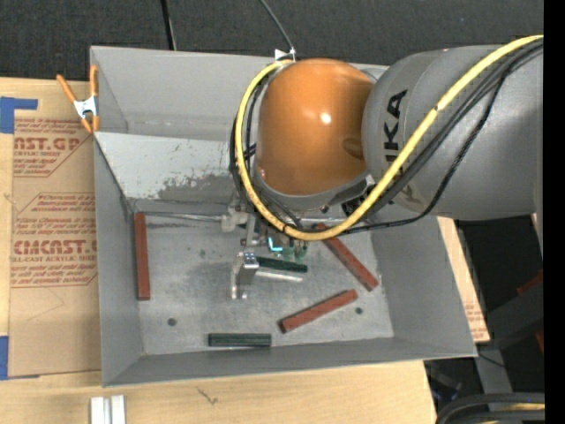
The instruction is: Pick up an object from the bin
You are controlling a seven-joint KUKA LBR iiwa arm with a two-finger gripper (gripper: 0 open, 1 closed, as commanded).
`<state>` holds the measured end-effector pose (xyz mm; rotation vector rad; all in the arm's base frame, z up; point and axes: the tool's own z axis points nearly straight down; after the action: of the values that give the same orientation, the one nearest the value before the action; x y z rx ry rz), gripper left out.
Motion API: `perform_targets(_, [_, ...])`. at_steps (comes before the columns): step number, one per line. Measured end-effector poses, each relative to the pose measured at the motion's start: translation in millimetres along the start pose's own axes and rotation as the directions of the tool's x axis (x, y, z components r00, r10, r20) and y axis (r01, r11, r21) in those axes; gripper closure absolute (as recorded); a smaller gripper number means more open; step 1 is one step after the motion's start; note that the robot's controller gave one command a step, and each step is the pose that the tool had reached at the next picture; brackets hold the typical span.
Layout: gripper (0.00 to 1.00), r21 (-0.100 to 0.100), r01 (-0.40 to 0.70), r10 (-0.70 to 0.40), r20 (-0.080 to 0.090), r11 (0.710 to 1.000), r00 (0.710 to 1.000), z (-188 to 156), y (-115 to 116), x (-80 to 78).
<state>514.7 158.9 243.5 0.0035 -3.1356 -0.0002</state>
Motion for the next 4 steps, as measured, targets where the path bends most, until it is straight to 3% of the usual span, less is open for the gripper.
perform_targets(1, [0.00, -0.001, -0.002, 0.002, 0.007, 1.000, 1.000, -3, -1, -1.7])
perform_targets(2, [0.00, -0.003, -0.040, 0.040, 0.012, 0.999, 0.999, 67, -32, -20.8])
perform_targets(3, [0.00, 0.002, 0.042, -0.042, 0.008, 0.999, 0.999, 84, -87, -52.1])
perform_targets(4, [0.00, -0.001, -0.045, 0.045, 0.007, 0.999, 0.999, 95, -112, -57.4])
